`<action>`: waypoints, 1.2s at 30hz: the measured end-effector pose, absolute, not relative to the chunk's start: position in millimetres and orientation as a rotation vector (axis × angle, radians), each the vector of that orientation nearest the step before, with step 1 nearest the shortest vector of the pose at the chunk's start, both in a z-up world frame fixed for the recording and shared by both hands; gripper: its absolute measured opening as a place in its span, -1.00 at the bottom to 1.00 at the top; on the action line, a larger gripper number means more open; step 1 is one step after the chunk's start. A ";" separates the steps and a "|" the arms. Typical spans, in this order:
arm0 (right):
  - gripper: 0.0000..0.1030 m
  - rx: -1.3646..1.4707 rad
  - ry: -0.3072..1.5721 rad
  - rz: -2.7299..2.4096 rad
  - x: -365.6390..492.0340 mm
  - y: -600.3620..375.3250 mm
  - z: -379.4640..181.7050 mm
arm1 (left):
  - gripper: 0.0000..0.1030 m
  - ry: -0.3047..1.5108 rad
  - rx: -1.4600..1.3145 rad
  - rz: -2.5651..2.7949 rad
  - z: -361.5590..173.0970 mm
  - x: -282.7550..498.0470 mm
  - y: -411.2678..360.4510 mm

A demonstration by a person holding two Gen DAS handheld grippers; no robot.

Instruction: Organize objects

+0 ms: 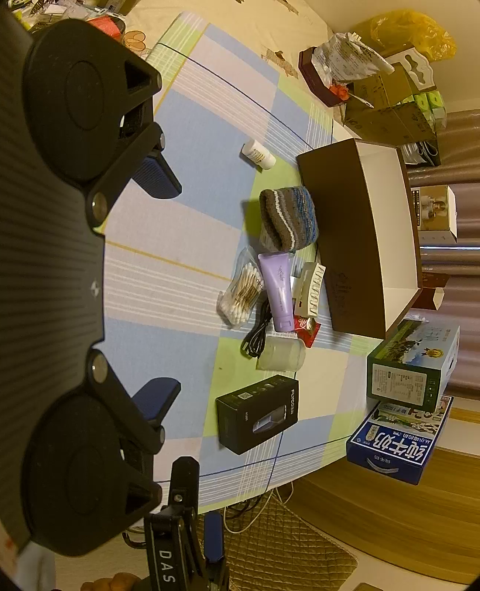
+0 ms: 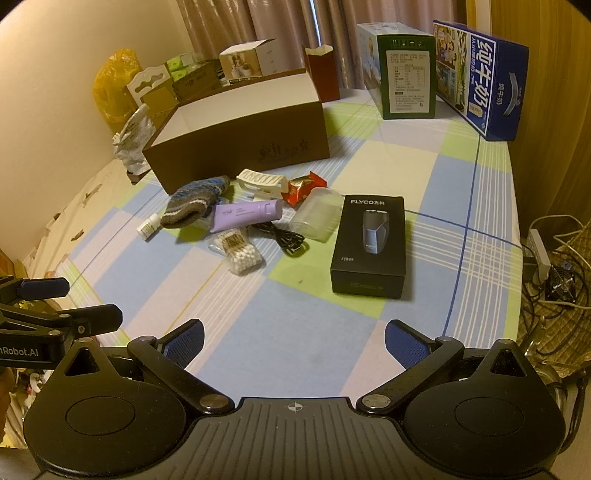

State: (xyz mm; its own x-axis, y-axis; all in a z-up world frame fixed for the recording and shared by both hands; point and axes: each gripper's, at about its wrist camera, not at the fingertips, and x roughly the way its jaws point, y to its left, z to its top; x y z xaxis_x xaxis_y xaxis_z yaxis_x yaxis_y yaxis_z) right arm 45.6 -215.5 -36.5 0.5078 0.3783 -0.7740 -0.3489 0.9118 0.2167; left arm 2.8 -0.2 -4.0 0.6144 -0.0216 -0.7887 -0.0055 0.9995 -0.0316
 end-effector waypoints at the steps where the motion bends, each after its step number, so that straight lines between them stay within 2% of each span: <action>1: 0.97 0.034 0.941 0.439 45.7 -215.3 -36.4 | 0.98 0.909 -0.032 -0.010 -3.9 2.9 -0.1; 36: 0.97 0.021 0.940 0.447 47.1 -201.4 -33.3 | 0.98 0.918 -0.050 0.003 -2.4 2.4 15.9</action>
State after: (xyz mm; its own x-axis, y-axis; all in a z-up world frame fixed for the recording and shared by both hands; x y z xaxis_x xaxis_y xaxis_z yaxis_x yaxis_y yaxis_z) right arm 47.1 -201.4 -33.3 0.5054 0.3791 -0.7751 -0.3615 0.9087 0.2087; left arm 2.4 15.9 -2.4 0.6076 -0.0193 -0.7940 -0.0237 0.9988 -0.0424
